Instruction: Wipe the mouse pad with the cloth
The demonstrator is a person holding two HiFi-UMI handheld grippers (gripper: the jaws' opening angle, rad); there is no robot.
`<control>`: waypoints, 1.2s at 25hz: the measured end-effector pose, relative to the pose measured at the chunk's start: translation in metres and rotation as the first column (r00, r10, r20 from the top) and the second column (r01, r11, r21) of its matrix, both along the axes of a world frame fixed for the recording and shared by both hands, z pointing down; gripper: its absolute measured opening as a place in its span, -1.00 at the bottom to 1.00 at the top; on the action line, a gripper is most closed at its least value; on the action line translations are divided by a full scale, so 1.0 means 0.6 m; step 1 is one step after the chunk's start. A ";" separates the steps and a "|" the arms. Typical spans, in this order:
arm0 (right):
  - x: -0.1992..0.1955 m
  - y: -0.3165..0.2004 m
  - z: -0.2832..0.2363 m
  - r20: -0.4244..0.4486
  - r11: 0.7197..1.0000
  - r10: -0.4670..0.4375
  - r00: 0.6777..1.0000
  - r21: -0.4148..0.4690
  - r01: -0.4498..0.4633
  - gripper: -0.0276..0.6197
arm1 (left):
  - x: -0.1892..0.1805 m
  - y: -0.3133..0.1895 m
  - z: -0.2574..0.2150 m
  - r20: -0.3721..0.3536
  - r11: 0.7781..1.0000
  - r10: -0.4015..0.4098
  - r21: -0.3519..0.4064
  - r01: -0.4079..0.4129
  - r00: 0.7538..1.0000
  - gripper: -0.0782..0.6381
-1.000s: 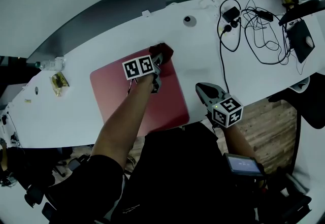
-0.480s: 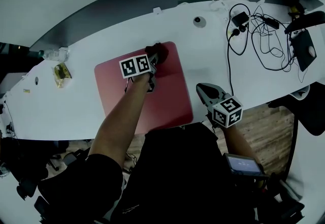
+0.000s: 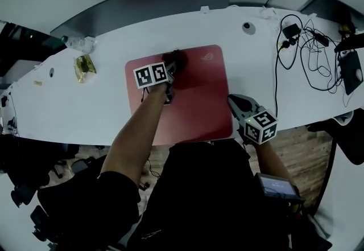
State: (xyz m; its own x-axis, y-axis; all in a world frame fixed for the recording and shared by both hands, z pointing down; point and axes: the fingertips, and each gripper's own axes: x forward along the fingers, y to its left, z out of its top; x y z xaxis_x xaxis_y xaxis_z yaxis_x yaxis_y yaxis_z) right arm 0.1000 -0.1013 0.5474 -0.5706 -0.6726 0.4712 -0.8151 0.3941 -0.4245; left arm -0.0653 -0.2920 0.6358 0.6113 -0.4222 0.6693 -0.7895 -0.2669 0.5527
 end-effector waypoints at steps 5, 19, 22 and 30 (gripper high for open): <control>-0.040 -0.012 -0.006 0.003 1.000 -0.020 1.000 0.000 0.020 -0.83 | -0.078 -0.004 -0.003 0.047 1.000 -0.005 0.015 0.004 0.999 -0.53; -0.117 -0.024 -0.008 -0.059 0.999 -0.054 0.997 -0.001 0.054 -0.83 | -0.258 -0.026 -0.007 0.101 0.996 -0.077 0.044 0.073 0.992 -0.53; -0.133 -0.024 -0.011 -0.065 0.998 -0.070 0.995 0.006 0.070 -0.83 | -0.292 -0.030 -0.008 0.106 0.994 -0.104 0.047 0.099 0.989 -0.53; -0.165 -0.028 -0.022 -0.074 0.994 -0.097 0.992 0.032 0.100 -0.83 | -0.365 -0.030 -0.006 0.123 0.987 -0.157 0.051 0.151 0.980 -0.53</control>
